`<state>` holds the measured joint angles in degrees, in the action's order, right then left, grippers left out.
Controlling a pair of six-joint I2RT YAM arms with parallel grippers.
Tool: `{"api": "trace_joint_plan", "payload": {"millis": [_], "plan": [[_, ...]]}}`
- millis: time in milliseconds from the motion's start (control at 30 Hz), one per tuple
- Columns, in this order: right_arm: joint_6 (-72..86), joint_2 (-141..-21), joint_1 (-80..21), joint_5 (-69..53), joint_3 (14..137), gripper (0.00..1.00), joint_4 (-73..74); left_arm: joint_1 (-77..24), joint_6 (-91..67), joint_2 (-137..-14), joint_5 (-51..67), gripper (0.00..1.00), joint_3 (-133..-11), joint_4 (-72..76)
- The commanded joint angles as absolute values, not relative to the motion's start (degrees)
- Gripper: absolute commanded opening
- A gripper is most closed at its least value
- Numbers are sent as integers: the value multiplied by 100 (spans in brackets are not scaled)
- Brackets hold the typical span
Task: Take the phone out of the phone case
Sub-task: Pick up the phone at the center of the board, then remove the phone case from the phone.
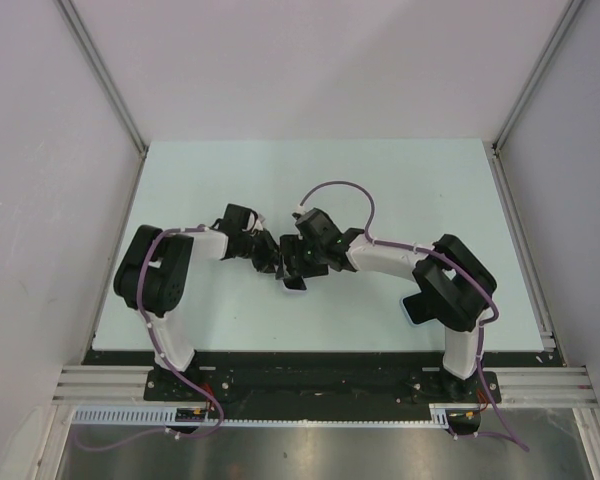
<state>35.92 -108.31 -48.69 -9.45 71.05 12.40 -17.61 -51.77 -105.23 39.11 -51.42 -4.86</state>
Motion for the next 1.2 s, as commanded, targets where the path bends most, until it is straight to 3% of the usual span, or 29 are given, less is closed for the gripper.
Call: {"api": "trace_joint_plan", "payload": {"millis": [0,33,67,167,267,400,500,700,867,1167], "plan": [[3324,-10380,-4957,-1124,7075,49,993,-1802,-5492,-10284,4252,0,-5352,-343],[3244,-10319,-4922,-1282,7075,58,1089,-1802,-5537,-10092,4332,0,-5353,-247],[3208,-10118,-4878,-1344,7075,74,1186,-1810,-5581,-9968,4377,0,-5370,-237],[3015,-9409,-4808,-1441,6936,89,1538,-1802,-5511,-9423,4473,0,-5589,-325],[3067,-8686,-4589,-1704,6576,95,1433,-1802,-5397,-9097,4684,0,-5791,-369],[3523,-7588,-4141,-1872,6093,96,1030,-1802,-5755,-8886,5123,0,-5959,191],[4252,-7243,-3693,-2161,5479,93,268,-1810,-6412,-8772,5501,0,-5845,1219],[5333,-6847,-3331,-3180,4782,65,-1465,-1784,-6934,-8499,5748,0,-5818,2425],[5949,-6890,-3331,-3191,4308,45,-2319,-1767,-7110,-8306,5783,0,-5836,2750],[6529,-6996,-3349,-3190,4113,45,-3313,-1775,-7418,-8227,5801,0,-5652,3190]]}}
